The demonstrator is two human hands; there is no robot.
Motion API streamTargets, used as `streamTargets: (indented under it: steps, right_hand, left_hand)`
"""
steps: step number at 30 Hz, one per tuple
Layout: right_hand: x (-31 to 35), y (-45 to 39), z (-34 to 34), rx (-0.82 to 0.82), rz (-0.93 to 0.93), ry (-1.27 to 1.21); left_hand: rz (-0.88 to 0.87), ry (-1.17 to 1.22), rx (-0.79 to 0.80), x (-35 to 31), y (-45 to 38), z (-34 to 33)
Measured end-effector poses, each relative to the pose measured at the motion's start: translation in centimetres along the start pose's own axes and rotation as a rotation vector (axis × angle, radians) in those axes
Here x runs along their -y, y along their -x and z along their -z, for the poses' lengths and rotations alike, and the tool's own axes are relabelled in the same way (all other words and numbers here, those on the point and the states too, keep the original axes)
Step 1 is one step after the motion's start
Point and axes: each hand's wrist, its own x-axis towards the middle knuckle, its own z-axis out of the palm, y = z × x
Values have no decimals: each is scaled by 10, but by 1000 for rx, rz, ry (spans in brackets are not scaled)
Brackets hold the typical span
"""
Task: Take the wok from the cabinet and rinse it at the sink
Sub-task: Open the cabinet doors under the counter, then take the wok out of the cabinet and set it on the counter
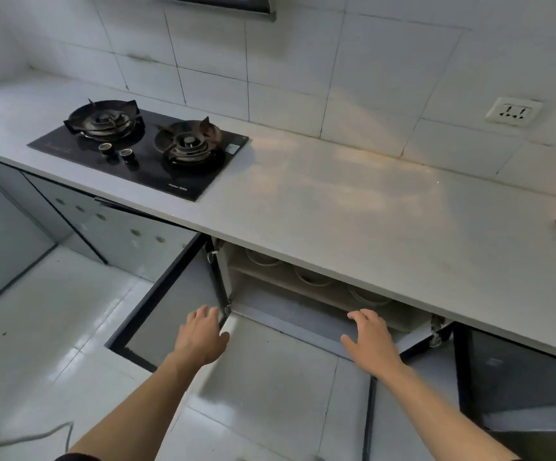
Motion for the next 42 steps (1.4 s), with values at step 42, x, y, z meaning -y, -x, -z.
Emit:
streamTargets:
  steps: [42]
  right_hand:
    - [-308, -266, -422, -211, -260, 5]
  left_hand:
    - [-632, -60, 94, -178, -372, -474]
